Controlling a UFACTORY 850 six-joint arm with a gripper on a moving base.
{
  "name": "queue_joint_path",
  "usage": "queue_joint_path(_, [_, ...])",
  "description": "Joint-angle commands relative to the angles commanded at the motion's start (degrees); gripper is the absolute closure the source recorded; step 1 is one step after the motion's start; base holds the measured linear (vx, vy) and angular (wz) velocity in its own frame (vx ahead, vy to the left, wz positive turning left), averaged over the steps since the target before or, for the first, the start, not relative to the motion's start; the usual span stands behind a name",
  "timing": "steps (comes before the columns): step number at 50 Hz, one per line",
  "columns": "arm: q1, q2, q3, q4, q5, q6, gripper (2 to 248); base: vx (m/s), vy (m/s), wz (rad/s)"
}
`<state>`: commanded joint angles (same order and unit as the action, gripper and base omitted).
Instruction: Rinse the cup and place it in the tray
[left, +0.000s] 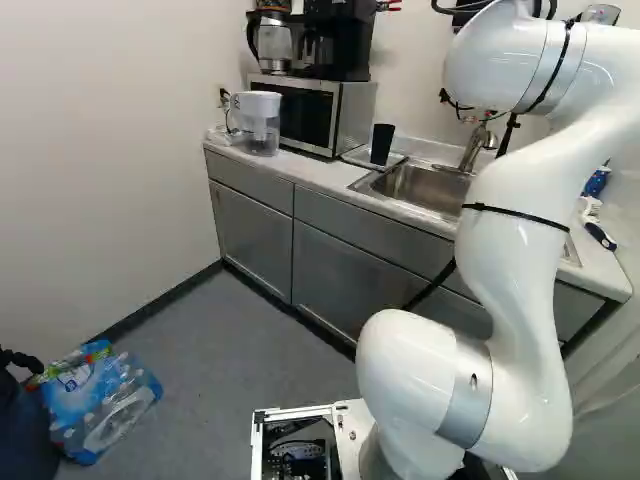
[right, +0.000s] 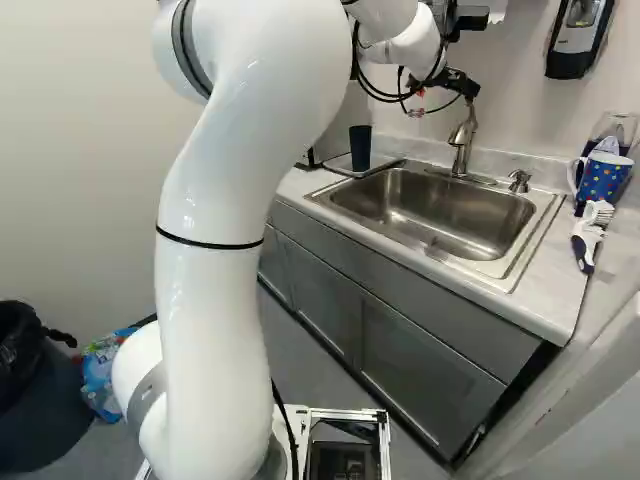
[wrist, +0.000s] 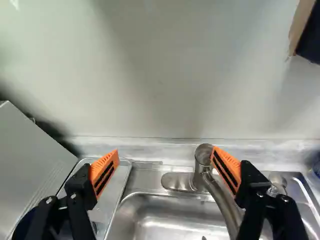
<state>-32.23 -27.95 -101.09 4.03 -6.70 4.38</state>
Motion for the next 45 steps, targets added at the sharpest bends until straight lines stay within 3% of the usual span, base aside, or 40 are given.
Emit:
queue_joint_path(27, [0.00, 0.00, 0.00, 0.00, -1.49, 0.00, 3, 0.000, 0.000, 0.000])
queue_joint_path(45, [0.36, 2.13, 2.62, 0.00, 5.05, 0.00, 3, 0.000, 0.000, 0.000])
